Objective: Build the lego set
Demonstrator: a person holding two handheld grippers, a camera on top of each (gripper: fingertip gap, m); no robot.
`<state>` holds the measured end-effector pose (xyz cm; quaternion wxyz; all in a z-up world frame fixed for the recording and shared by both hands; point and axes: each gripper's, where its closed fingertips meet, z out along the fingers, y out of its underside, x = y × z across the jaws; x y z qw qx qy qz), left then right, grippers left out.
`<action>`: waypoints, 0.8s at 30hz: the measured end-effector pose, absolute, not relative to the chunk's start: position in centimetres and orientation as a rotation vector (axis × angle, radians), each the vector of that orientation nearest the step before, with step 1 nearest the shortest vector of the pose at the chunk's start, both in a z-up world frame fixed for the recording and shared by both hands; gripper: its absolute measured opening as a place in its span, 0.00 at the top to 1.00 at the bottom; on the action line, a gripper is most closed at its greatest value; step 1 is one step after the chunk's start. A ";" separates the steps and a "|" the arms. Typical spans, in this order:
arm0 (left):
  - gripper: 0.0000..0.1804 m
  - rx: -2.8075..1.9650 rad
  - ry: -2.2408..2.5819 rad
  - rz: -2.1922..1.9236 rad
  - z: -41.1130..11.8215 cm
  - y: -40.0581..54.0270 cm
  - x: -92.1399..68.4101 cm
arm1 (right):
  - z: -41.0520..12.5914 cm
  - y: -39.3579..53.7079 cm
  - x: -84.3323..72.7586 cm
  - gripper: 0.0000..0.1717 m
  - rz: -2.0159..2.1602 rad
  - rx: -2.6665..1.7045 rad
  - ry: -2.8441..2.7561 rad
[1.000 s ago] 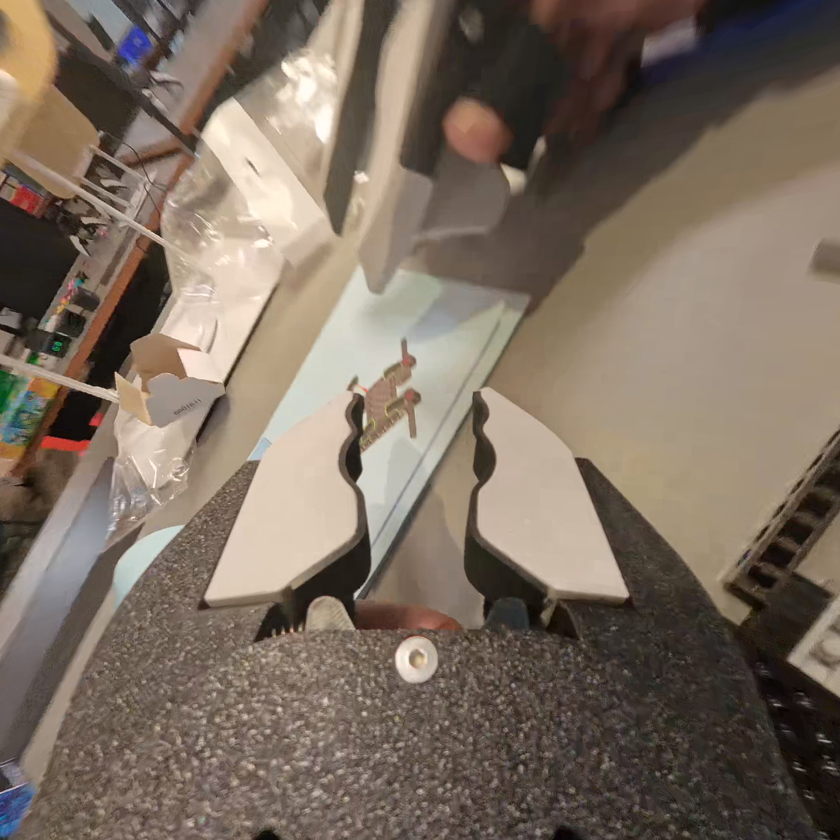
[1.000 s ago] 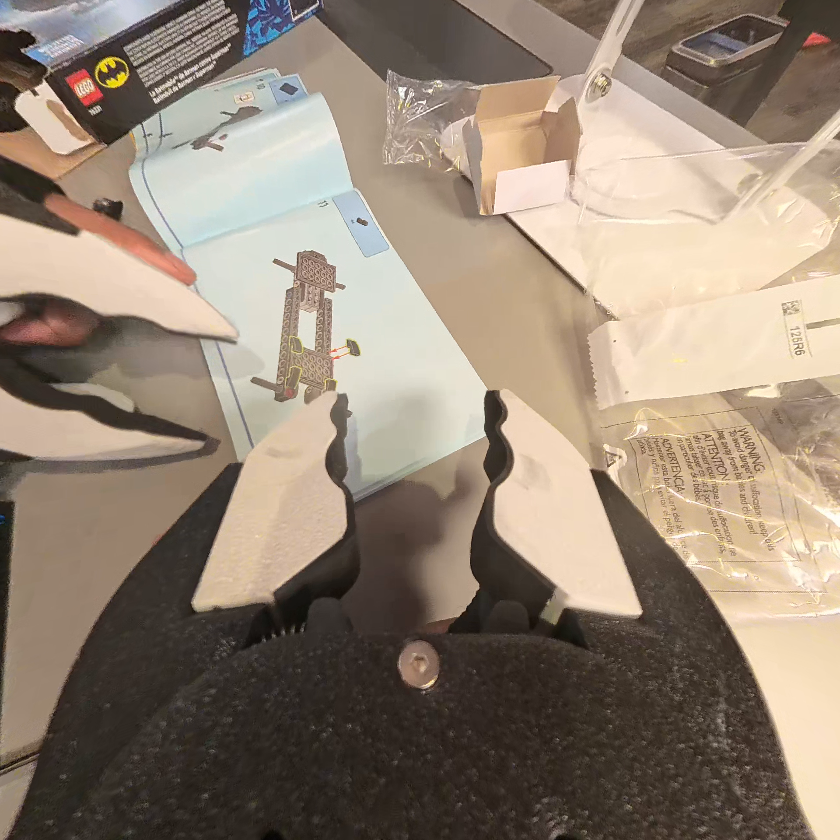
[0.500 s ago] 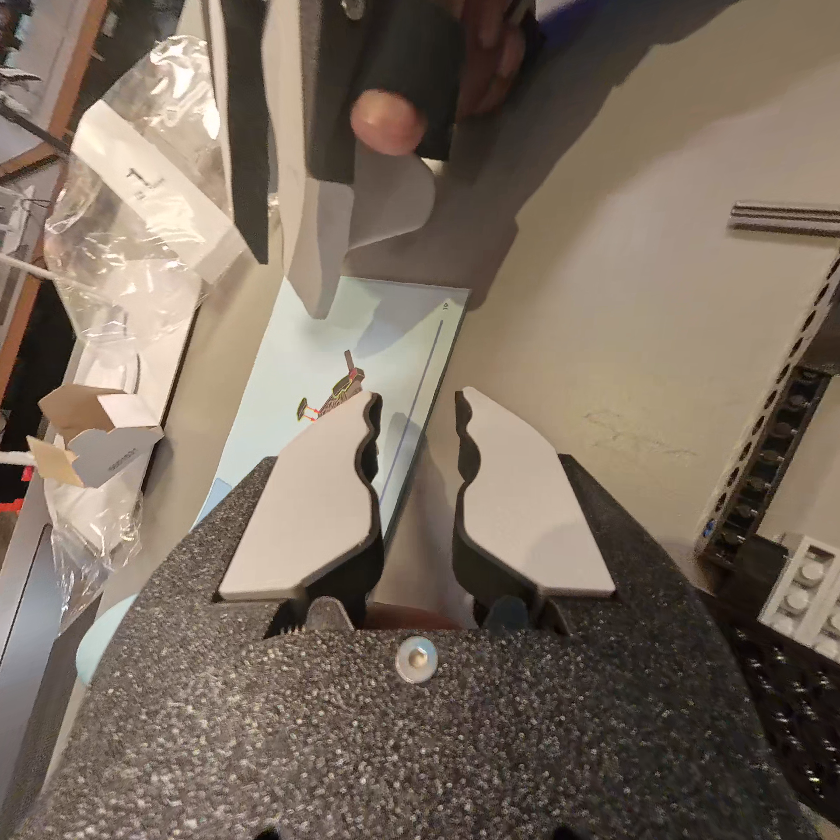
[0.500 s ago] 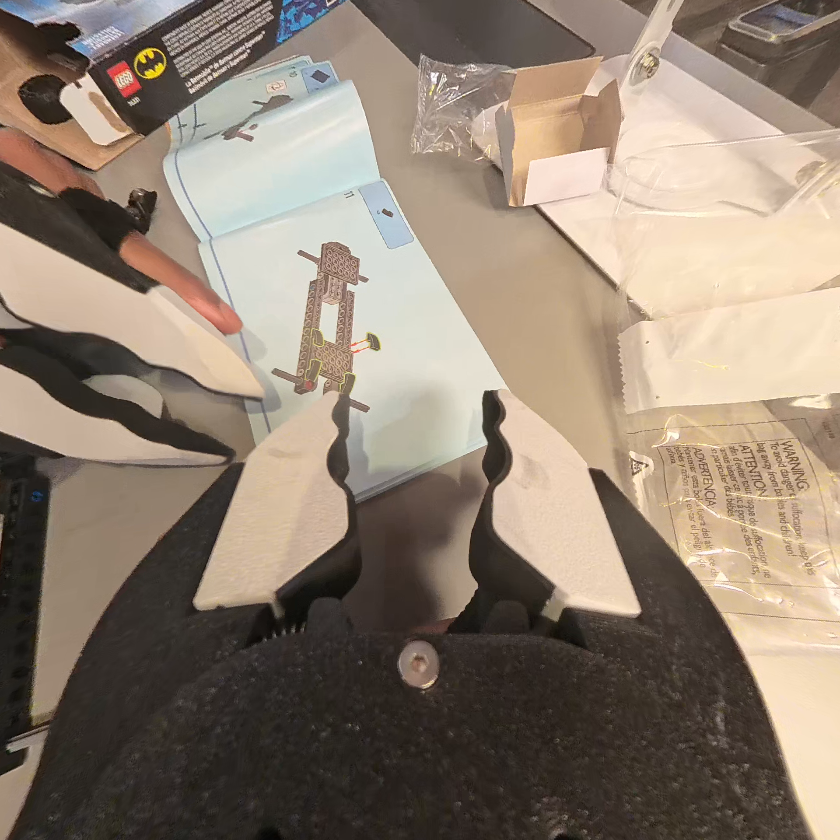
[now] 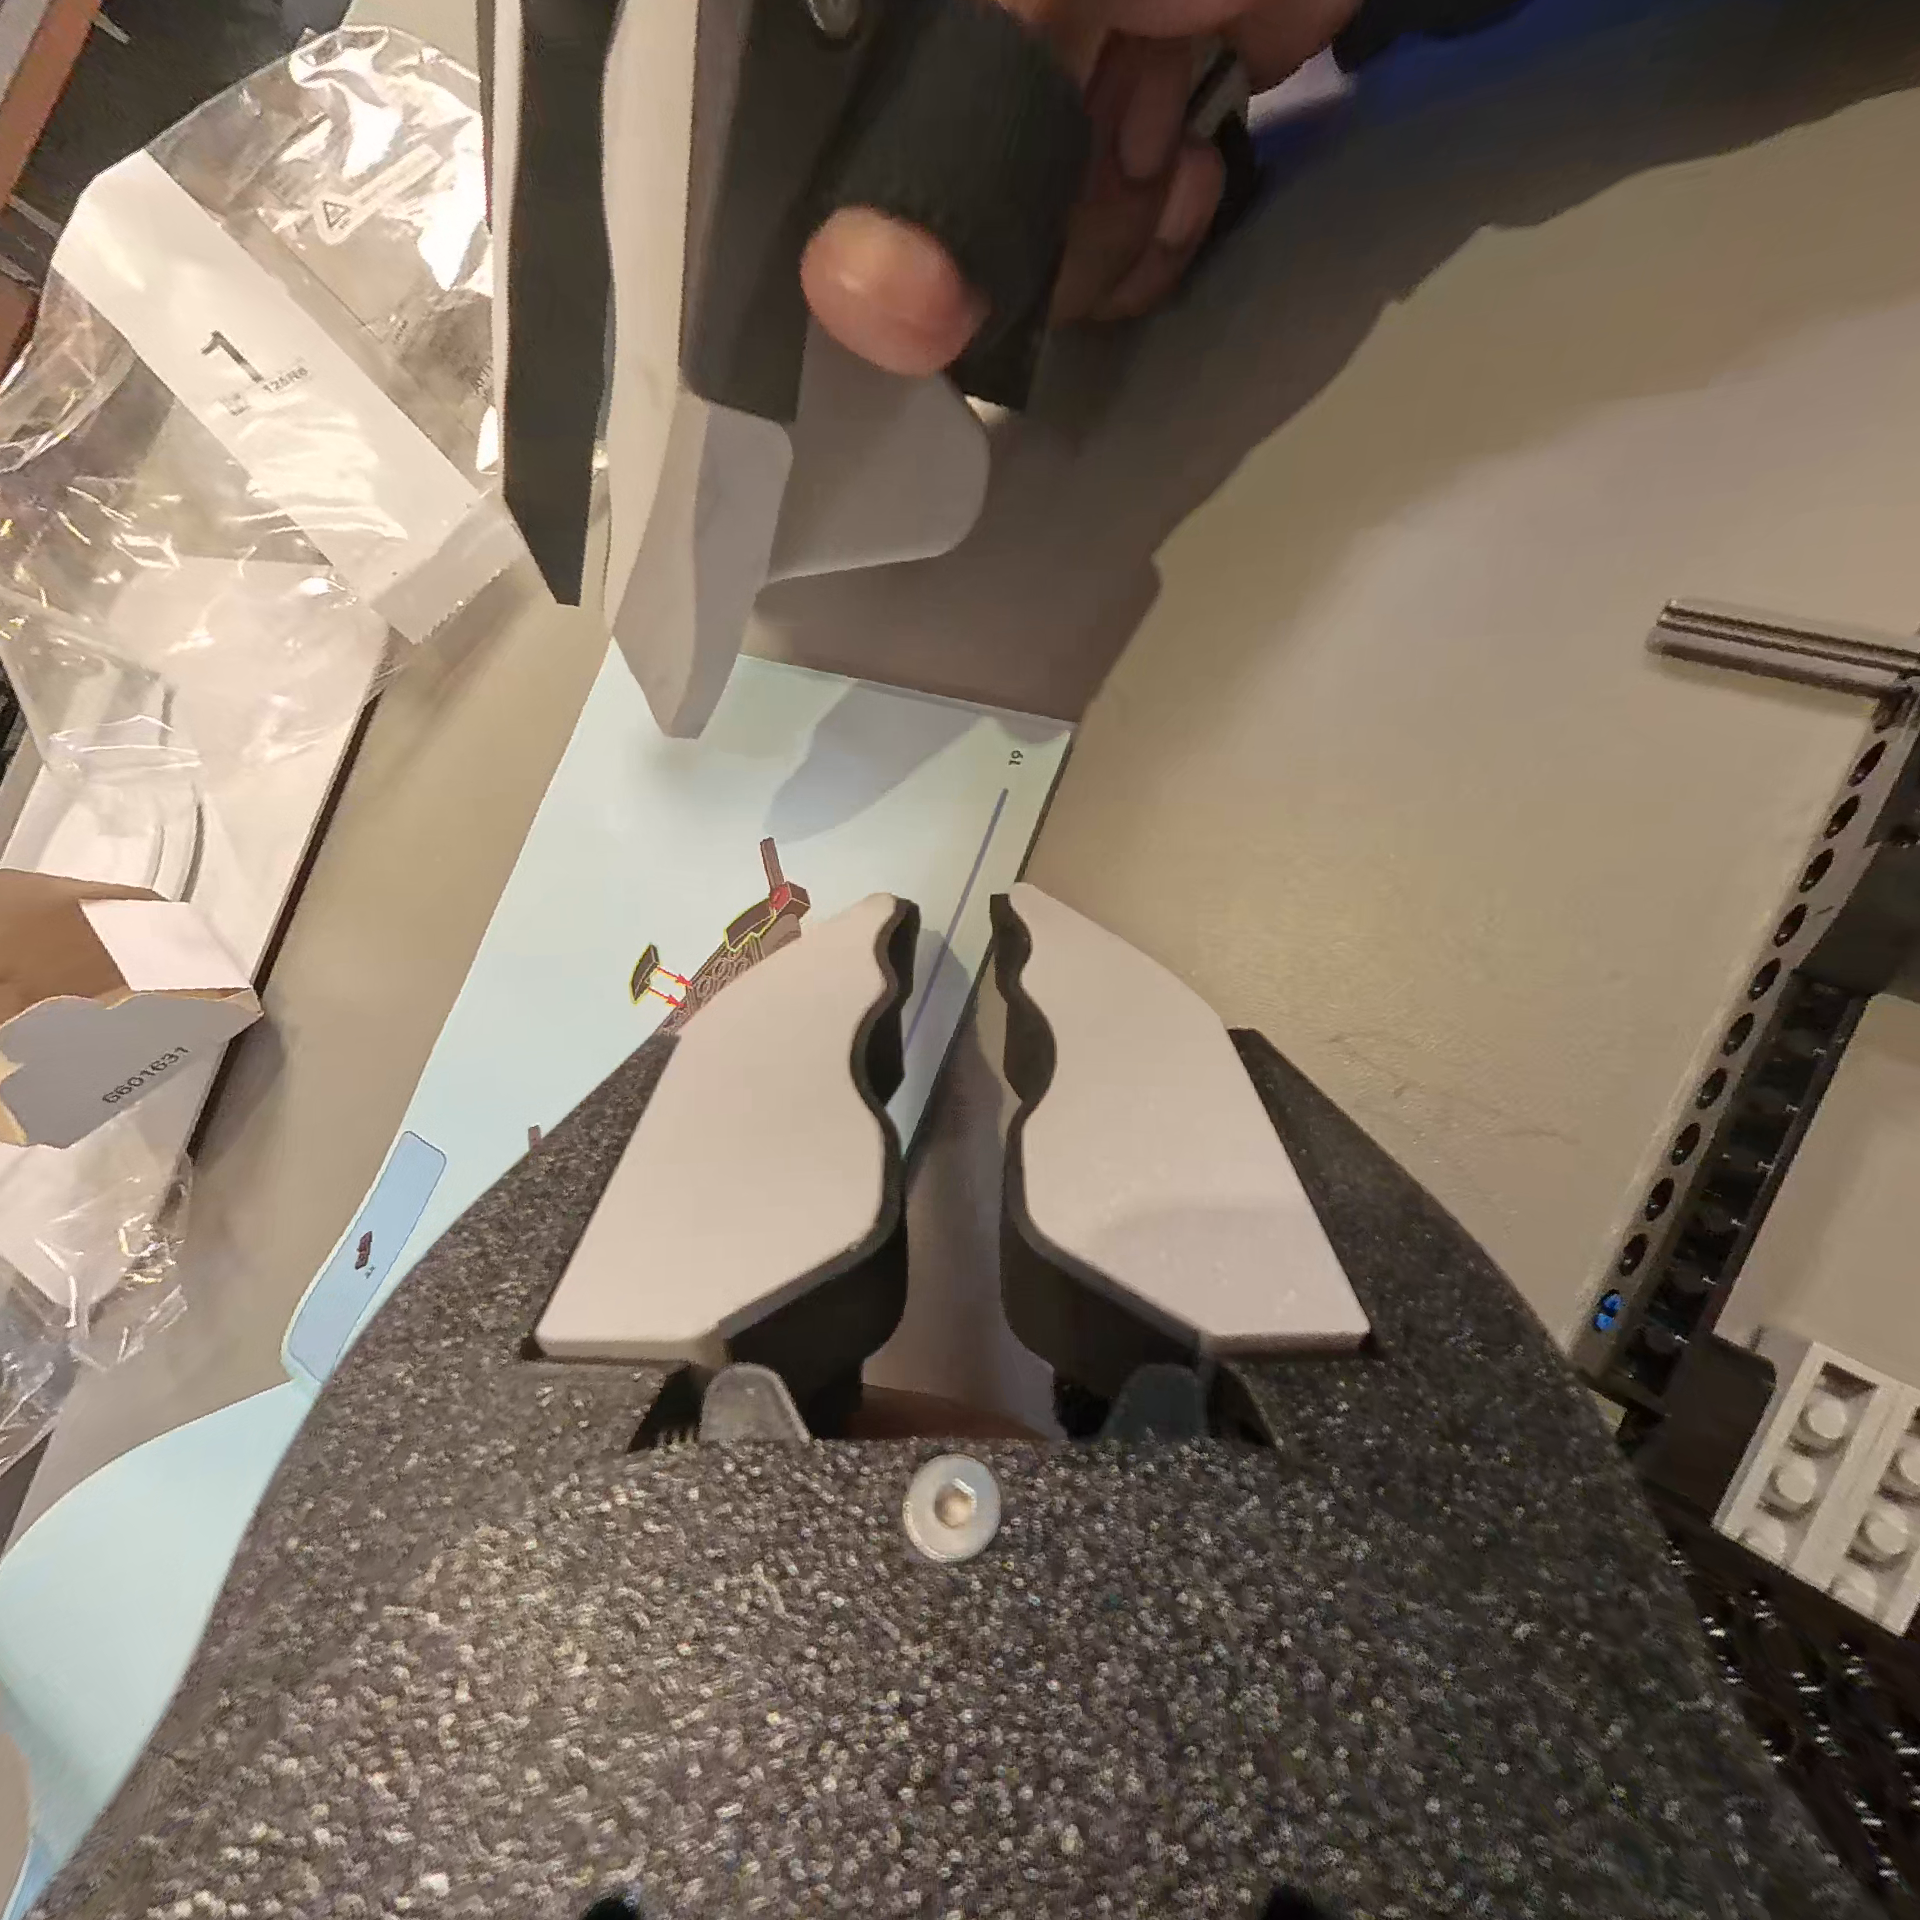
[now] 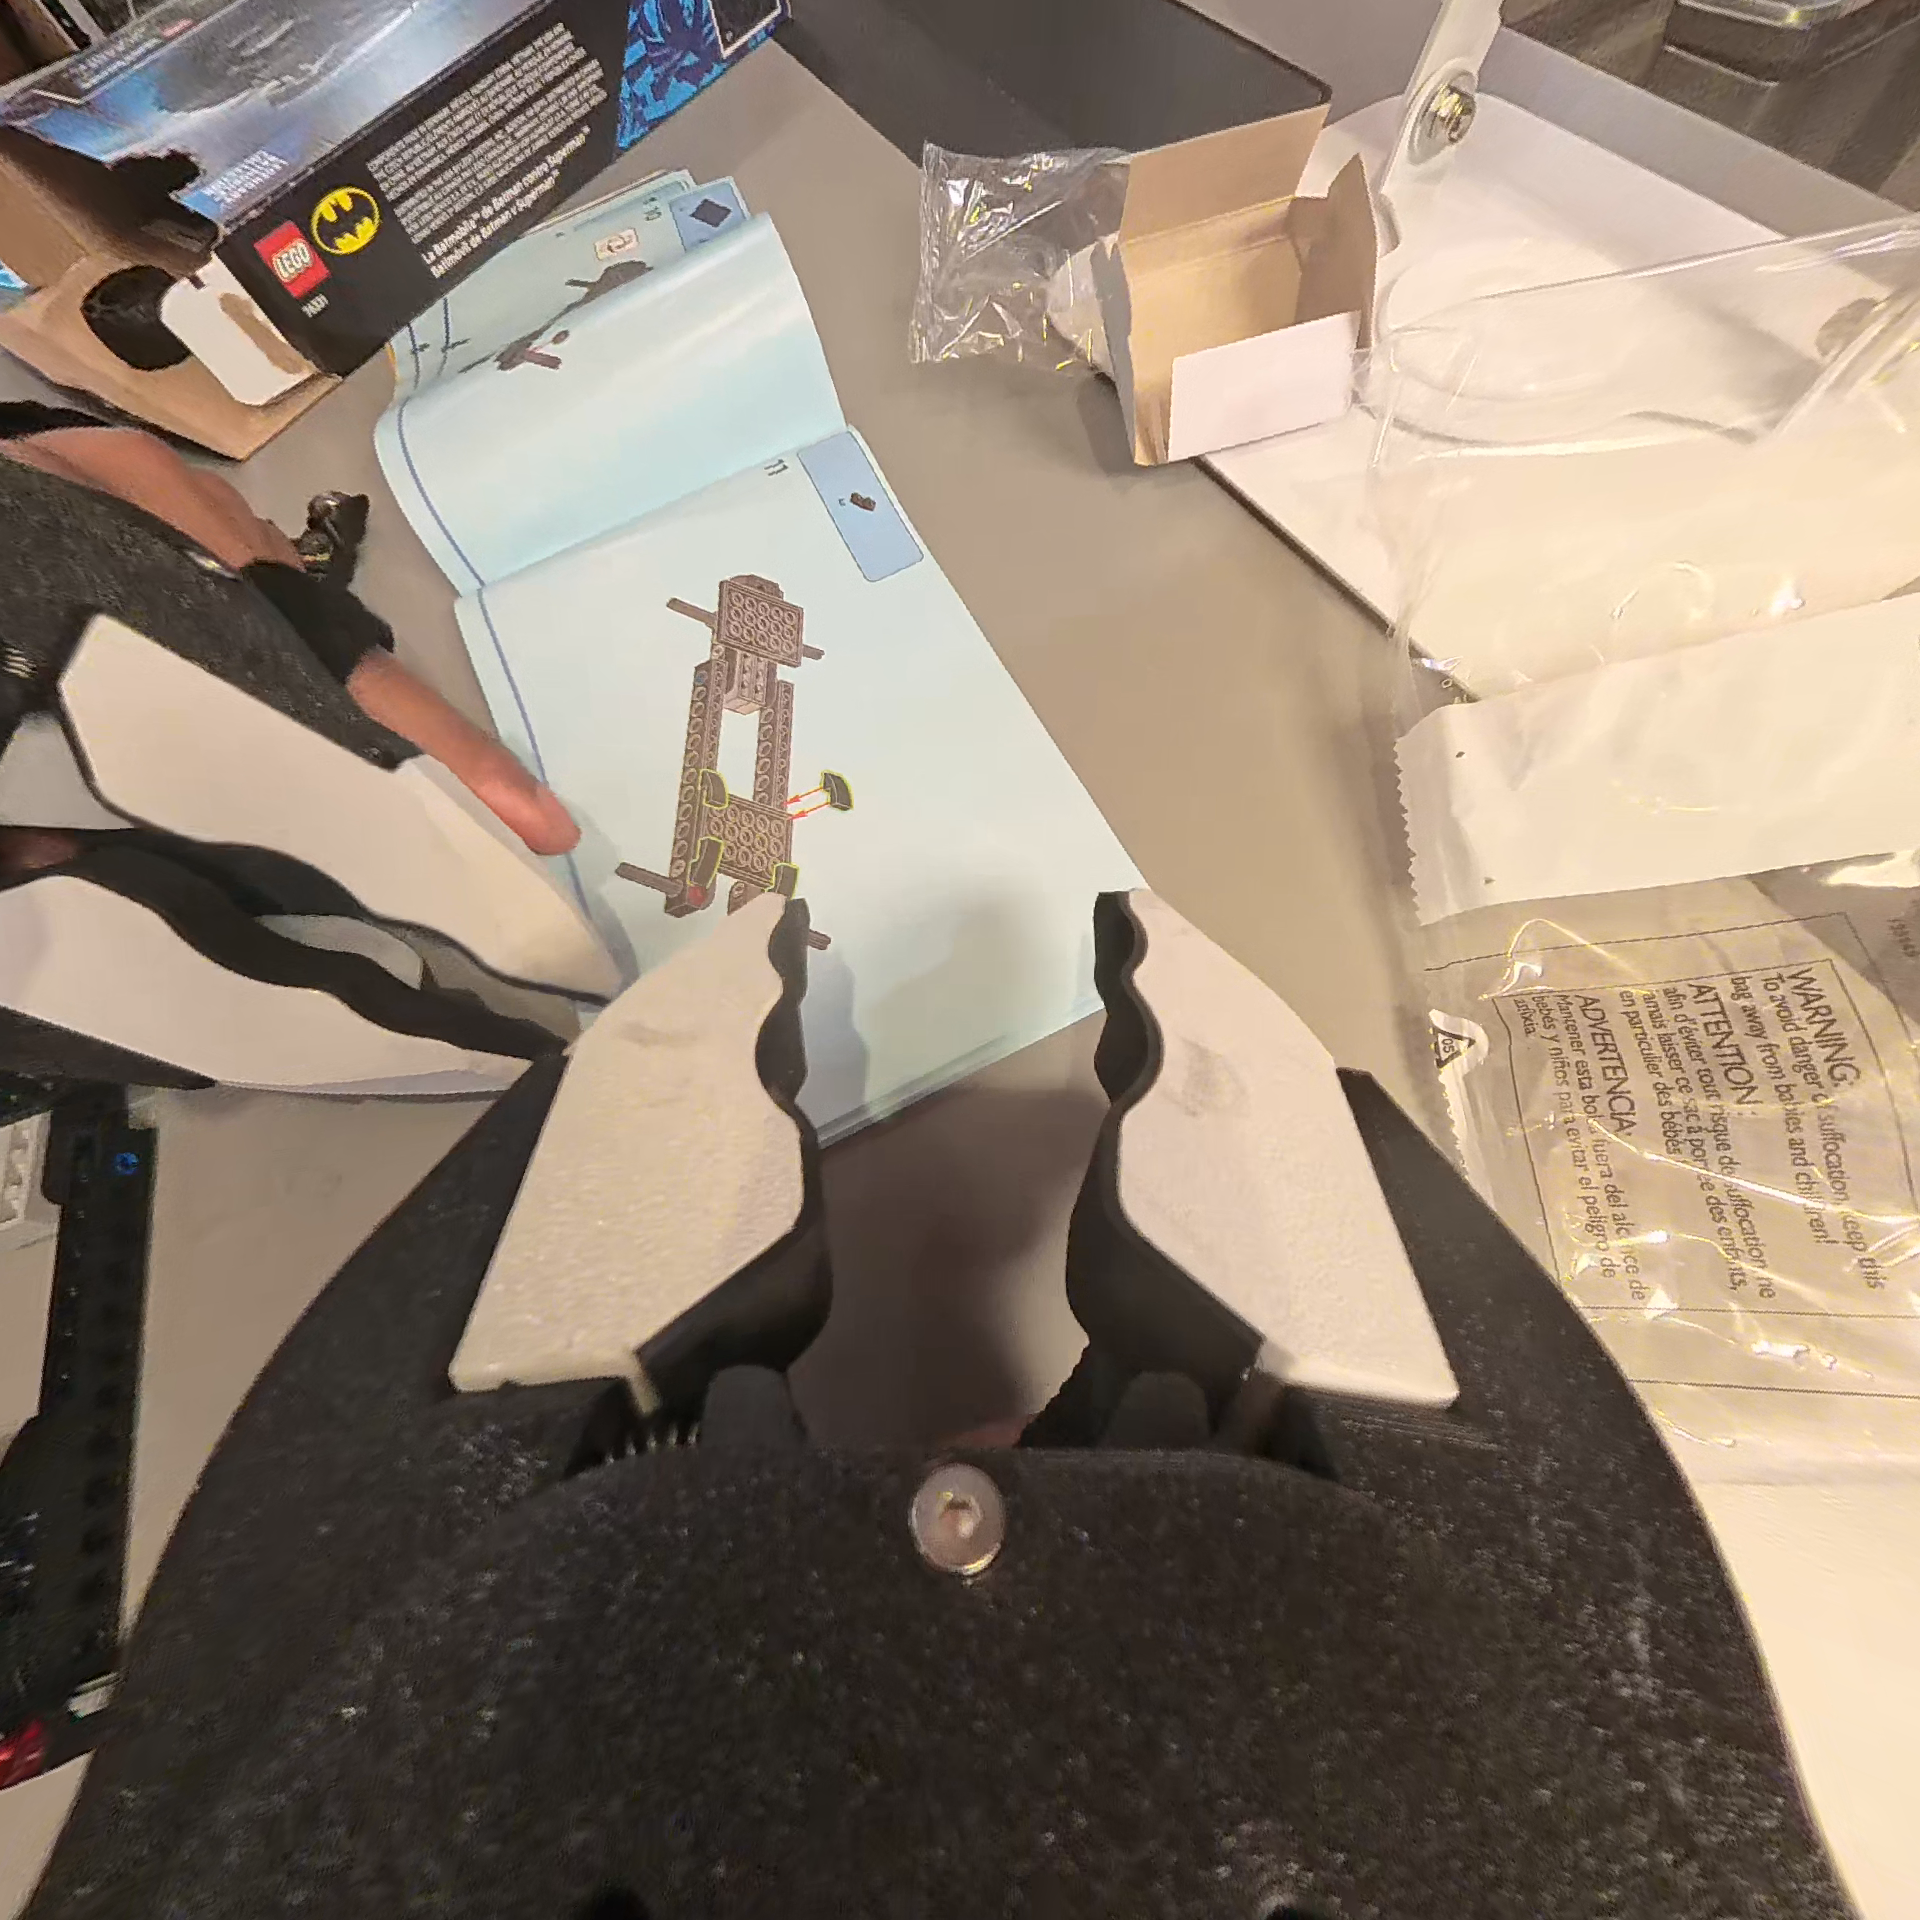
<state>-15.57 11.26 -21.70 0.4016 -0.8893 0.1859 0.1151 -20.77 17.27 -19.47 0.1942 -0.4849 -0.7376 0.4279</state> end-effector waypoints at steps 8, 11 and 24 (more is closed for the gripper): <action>0.90 -2.323 0.601 0.300 -22.2 11.4 -15.4 | -20.0 16.7 -20.6 0.68 1.177 -1.342 -2.127; 0.92 -2.337 0.583 0.283 -22.3 11.7 -15.5 | -19.6 17.0 -20.7 0.67 1.210 -1.358 -2.092; 0.98 -2.385 0.593 0.237 -22.5 11.2 -15.0 | -18.8 17.7 -20.9 0.68 1.370 -1.443 -2.024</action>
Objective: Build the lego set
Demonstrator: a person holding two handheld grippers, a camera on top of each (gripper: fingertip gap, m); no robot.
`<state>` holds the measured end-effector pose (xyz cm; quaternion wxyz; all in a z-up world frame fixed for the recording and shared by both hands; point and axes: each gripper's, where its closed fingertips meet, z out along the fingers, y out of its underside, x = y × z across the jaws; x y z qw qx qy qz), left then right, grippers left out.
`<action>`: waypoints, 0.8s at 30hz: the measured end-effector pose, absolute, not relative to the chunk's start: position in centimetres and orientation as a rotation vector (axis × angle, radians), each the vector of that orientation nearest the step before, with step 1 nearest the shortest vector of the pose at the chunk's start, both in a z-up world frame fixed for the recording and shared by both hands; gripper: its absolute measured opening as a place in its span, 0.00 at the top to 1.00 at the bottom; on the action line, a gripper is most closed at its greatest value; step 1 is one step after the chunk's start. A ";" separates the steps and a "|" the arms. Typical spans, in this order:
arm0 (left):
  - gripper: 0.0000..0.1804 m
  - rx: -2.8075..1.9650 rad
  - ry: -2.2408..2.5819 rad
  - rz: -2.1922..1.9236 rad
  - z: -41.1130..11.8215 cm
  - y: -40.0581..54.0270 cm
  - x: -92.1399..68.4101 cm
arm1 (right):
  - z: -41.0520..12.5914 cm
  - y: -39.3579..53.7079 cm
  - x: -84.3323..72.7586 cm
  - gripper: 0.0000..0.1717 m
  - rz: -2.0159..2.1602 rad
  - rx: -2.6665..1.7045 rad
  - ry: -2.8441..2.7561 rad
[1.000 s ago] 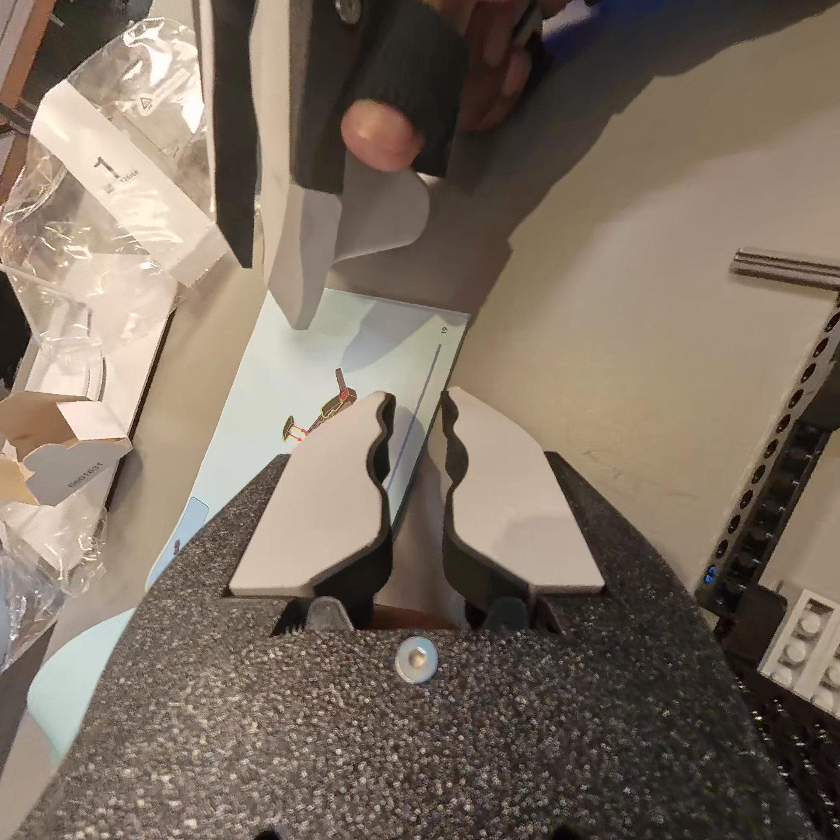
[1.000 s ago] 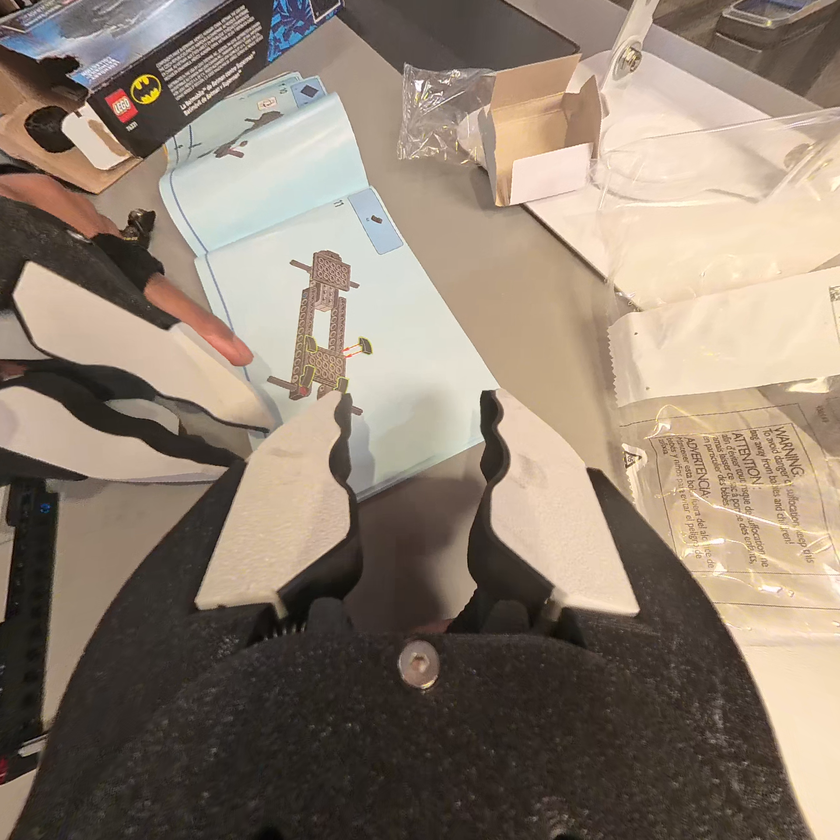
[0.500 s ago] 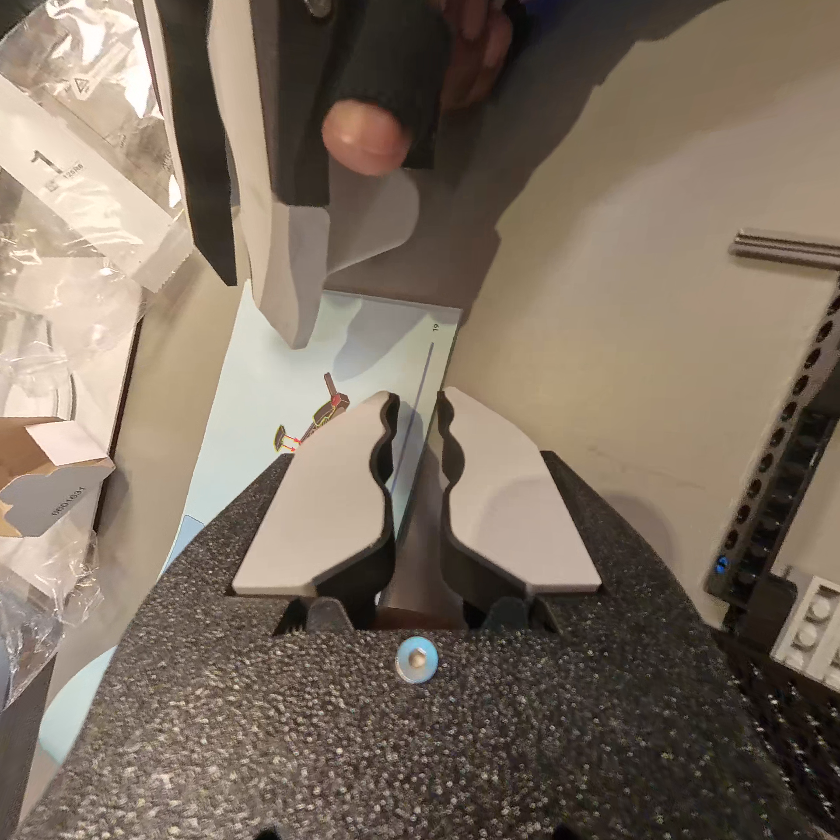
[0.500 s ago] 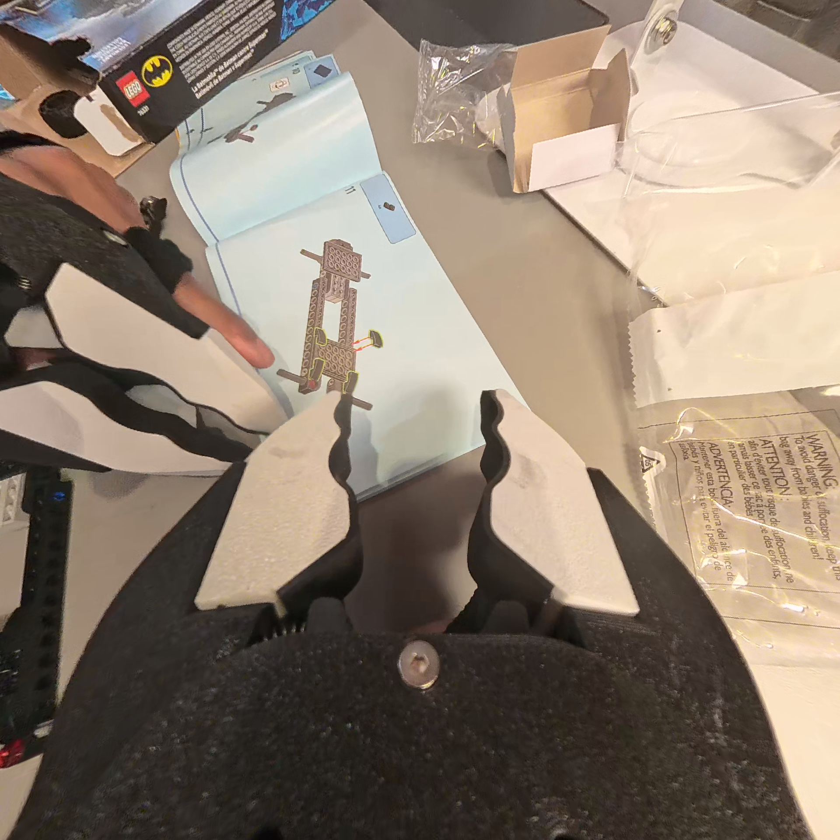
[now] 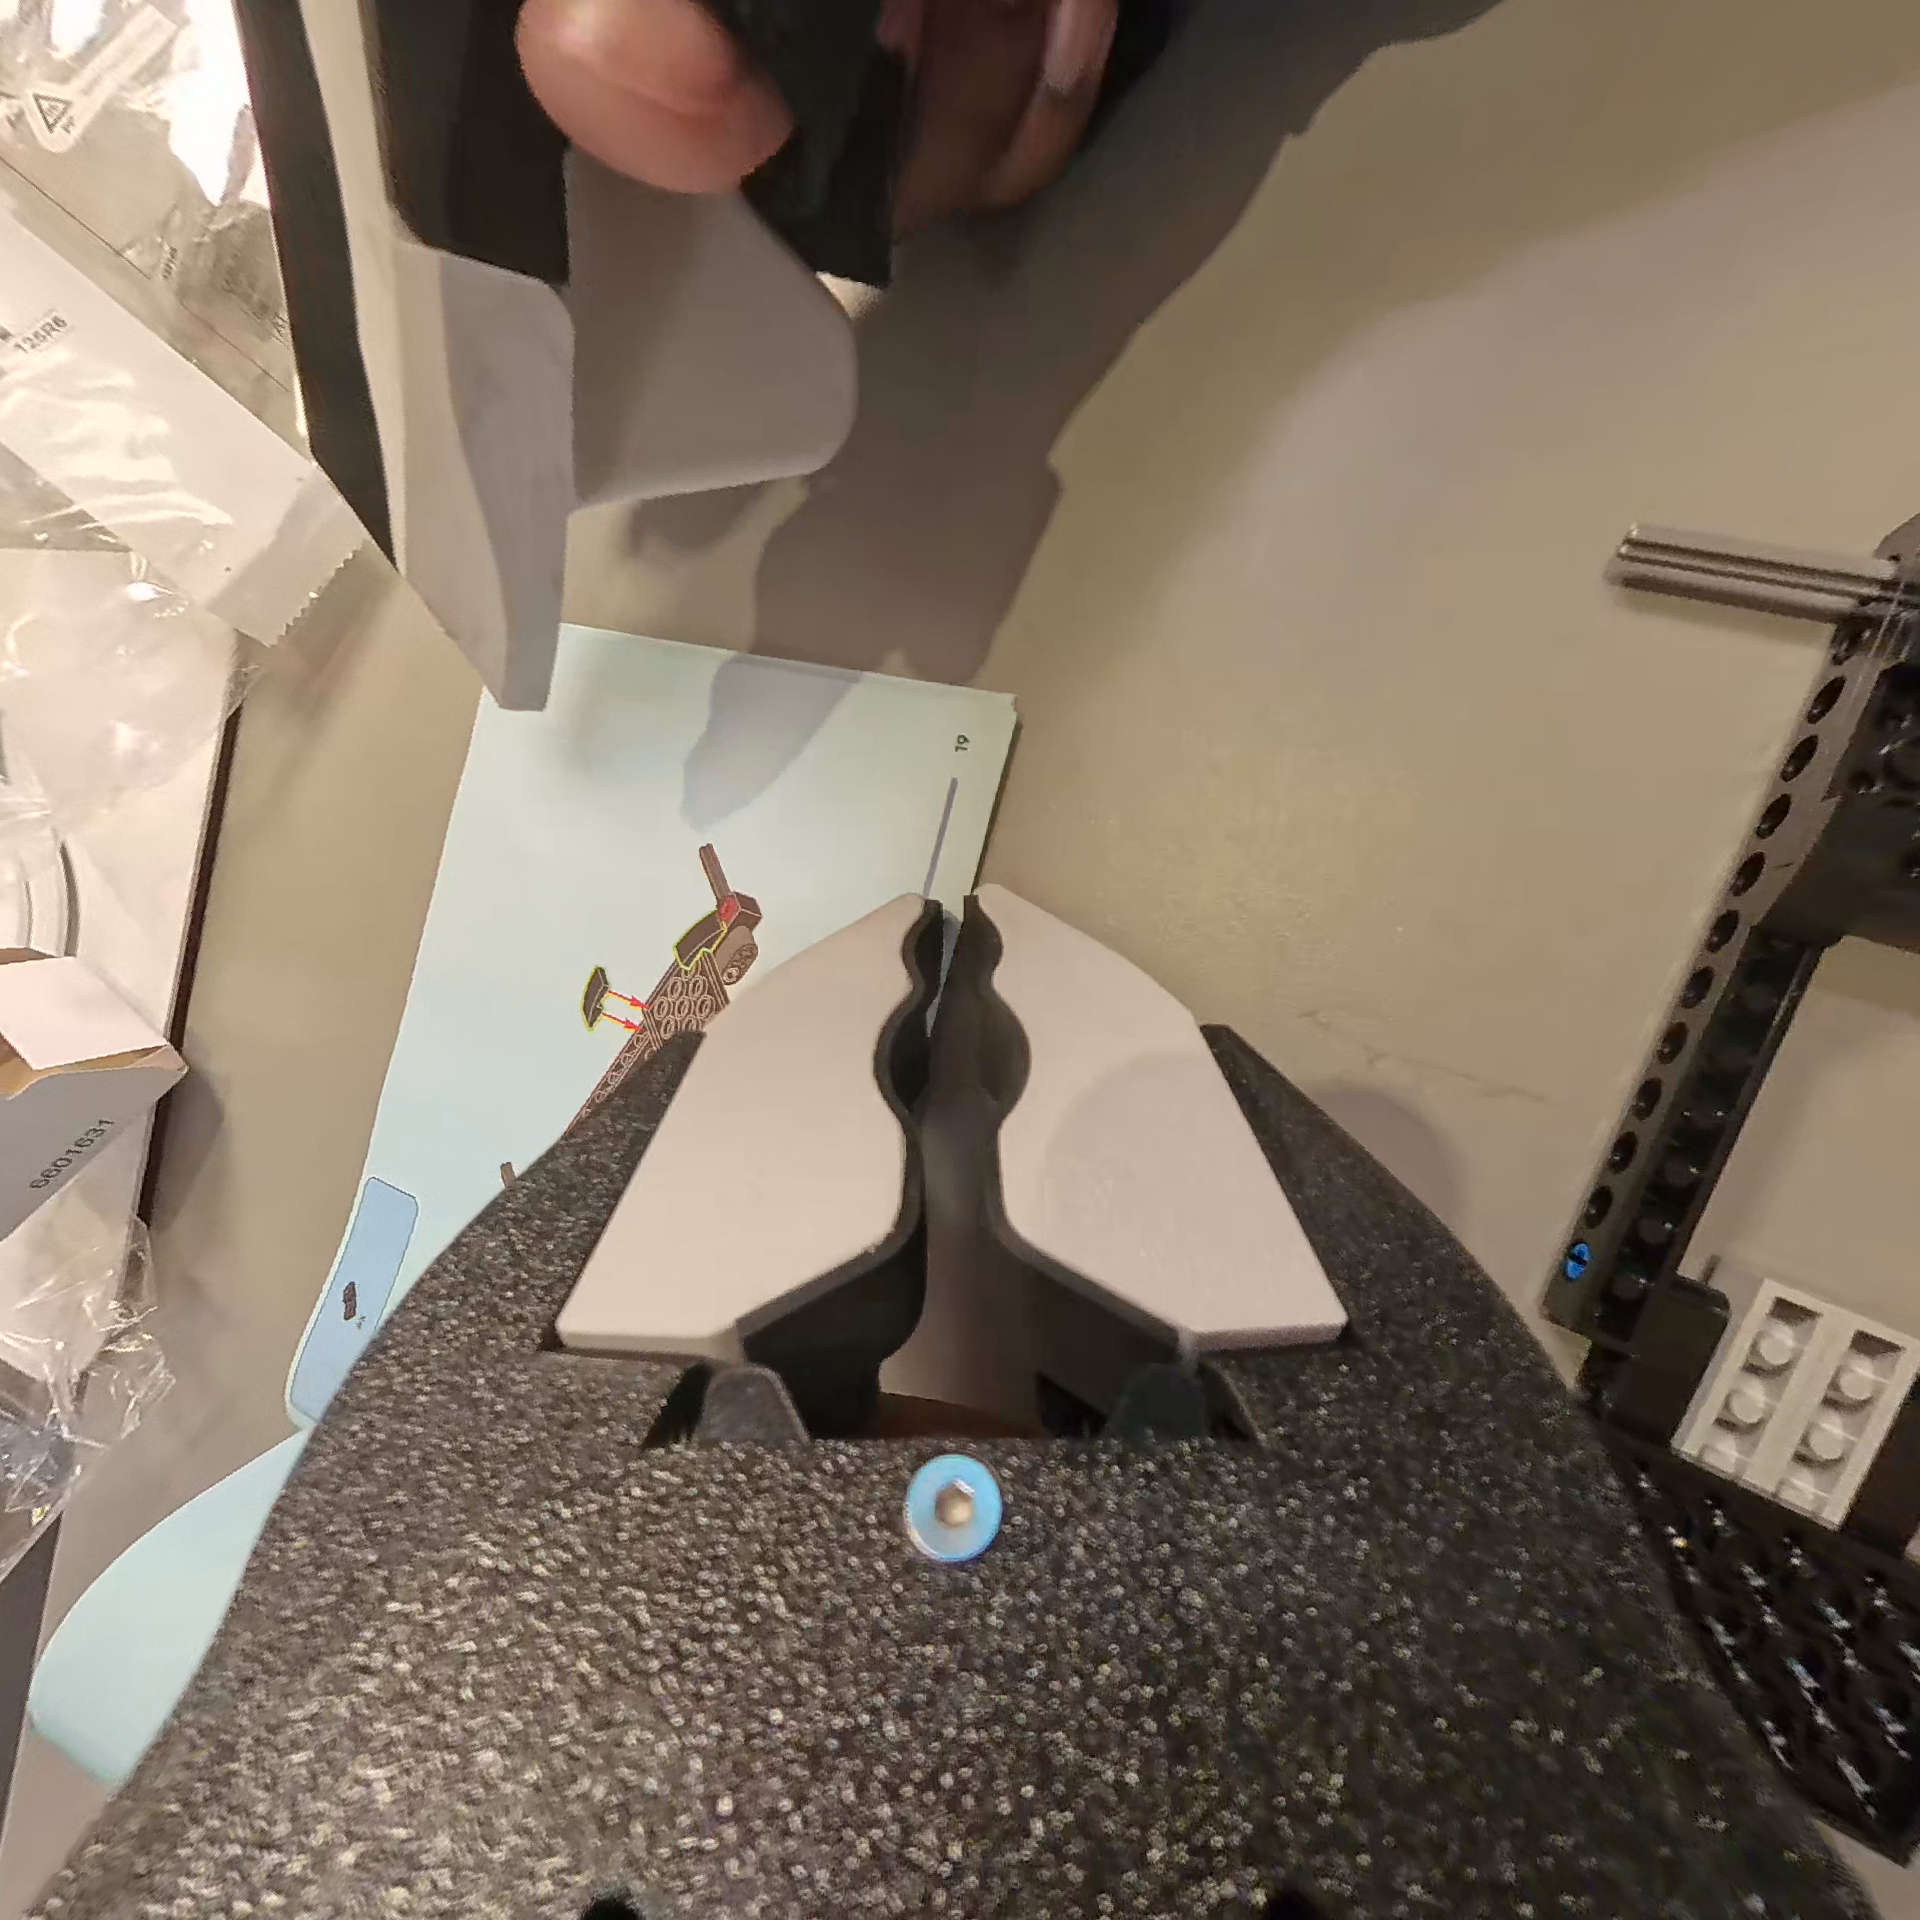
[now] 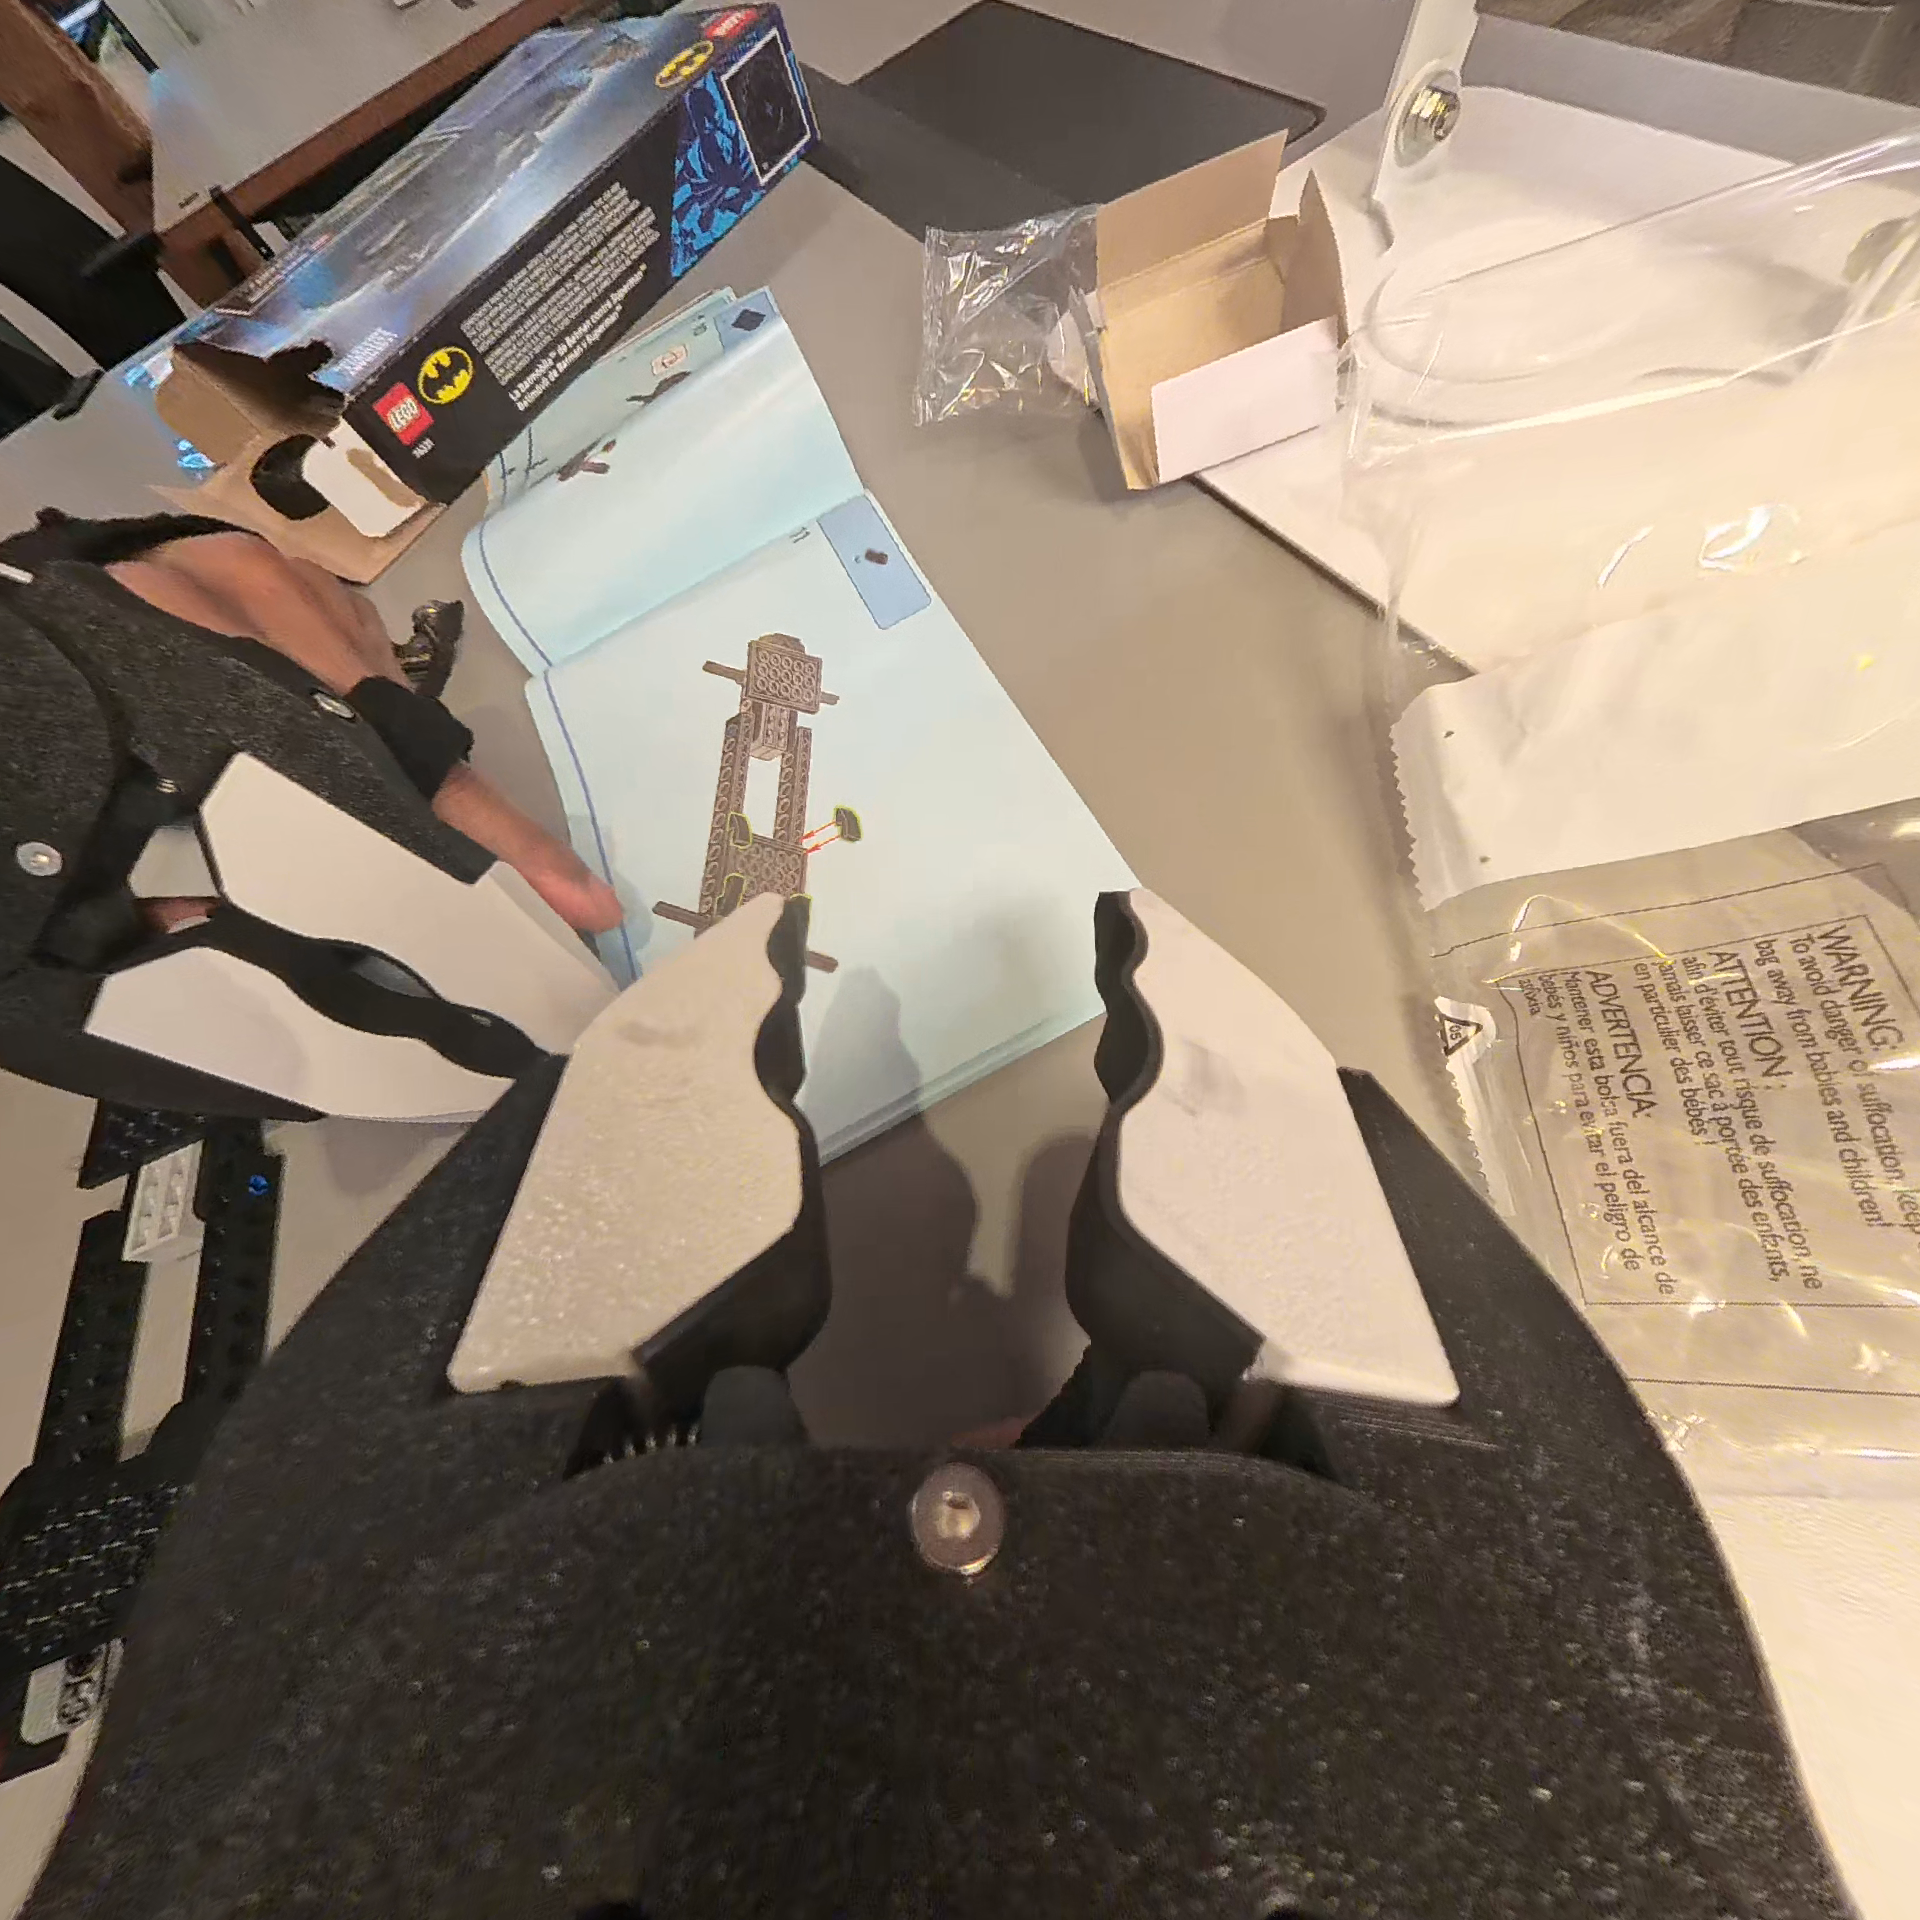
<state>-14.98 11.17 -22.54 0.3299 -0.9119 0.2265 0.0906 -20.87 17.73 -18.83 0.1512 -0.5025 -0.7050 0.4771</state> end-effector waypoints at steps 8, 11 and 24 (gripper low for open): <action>0.92 -2.396 0.642 0.218 -22.3 11.5 -14.8 | -18.9 17.6 -20.9 0.68 1.357 -1.438 -2.035; 0.92 -2.398 0.669 0.242 -22.4 11.8 -14.7 | -18.9 17.7 -20.9 0.69 1.368 -1.442 -2.029; 0.95 -2.454 0.666 0.105 -22.6 10.7 -14.0 | -19.0 17.6 -20.9 0.69 1.367 -1.446 -2.038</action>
